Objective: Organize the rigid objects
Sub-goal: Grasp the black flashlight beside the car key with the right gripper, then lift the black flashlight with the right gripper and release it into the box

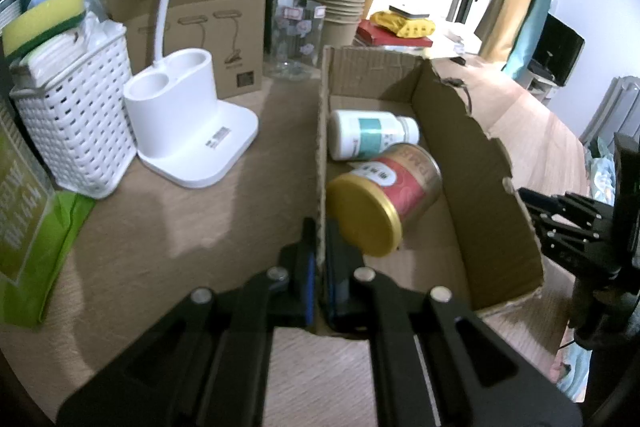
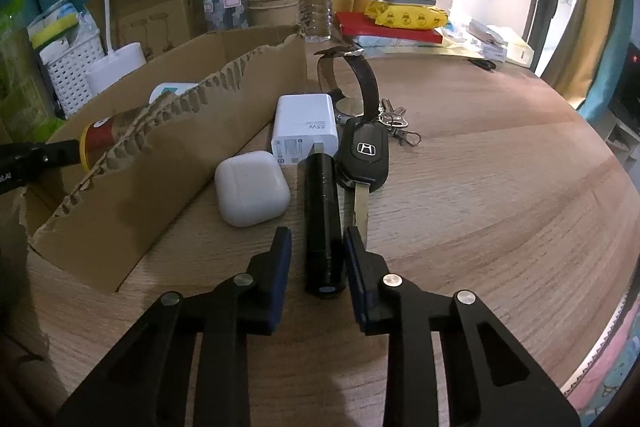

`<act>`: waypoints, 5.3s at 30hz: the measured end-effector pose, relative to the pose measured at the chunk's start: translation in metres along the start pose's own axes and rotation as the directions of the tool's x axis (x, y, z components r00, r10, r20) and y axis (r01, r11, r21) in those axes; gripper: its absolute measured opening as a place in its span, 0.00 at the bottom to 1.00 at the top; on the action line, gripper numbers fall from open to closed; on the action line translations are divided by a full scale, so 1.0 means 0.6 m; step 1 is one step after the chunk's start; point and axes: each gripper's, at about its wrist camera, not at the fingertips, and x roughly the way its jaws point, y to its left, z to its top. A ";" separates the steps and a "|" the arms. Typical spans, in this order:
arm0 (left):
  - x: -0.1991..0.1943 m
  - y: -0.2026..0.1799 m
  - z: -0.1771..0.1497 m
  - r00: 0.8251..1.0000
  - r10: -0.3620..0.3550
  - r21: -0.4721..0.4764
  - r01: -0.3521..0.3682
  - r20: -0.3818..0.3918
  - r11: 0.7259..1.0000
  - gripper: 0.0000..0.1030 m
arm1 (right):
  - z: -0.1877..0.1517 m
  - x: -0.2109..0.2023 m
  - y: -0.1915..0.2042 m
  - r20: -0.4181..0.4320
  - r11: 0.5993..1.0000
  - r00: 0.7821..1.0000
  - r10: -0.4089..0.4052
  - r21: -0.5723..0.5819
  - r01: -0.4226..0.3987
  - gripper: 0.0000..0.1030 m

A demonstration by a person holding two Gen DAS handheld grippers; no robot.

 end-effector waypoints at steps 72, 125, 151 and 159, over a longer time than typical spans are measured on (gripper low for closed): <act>-0.002 -0.001 0.000 1.000 -0.003 -0.003 0.003 0.001 1.000 0.04 | -0.007 0.009 0.040 -0.055 0.999 0.998 0.029 -0.037 -0.031 0.21; 0.000 0.000 0.004 1.000 -0.003 -0.010 0.004 0.013 1.000 0.04 | 0.219 -0.200 0.103 0.329 0.971 0.915 0.234 -0.130 -0.202 0.20; -0.002 0.002 0.002 1.000 -0.014 -0.016 0.014 0.015 1.000 0.04 | 0.131 -0.009 0.120 0.056 0.973 0.972 0.226 0.029 -0.228 0.20; -0.003 0.000 0.002 1.000 -0.016 -0.011 0.016 0.018 1.000 0.04 | 0.119 0.012 0.139 0.013 0.986 0.987 0.162 0.023 -0.162 0.20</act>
